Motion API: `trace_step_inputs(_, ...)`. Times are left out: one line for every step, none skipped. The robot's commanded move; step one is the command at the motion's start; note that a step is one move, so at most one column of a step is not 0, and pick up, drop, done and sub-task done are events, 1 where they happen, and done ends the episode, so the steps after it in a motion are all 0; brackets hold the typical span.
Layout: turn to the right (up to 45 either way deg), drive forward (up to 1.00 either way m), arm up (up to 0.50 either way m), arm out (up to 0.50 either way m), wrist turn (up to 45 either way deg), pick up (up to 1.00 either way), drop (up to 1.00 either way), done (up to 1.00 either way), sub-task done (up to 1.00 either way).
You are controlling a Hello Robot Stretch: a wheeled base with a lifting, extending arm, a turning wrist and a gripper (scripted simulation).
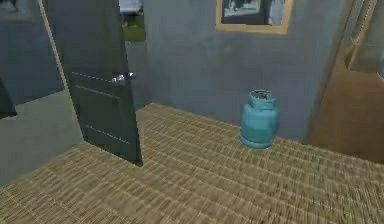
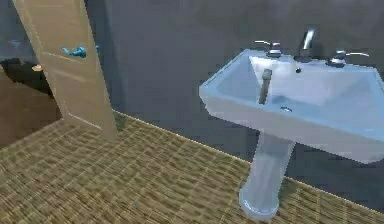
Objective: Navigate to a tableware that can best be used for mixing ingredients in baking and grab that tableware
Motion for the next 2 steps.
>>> trace_step_inputs(36.0,0.00,0.00,0.00,0.0,0.00,0.00,0.00,0.00)
trace_step_inputs(0.0,1.00,0.00,0.00,0.0,0.00,0.00,0.00,0.00)
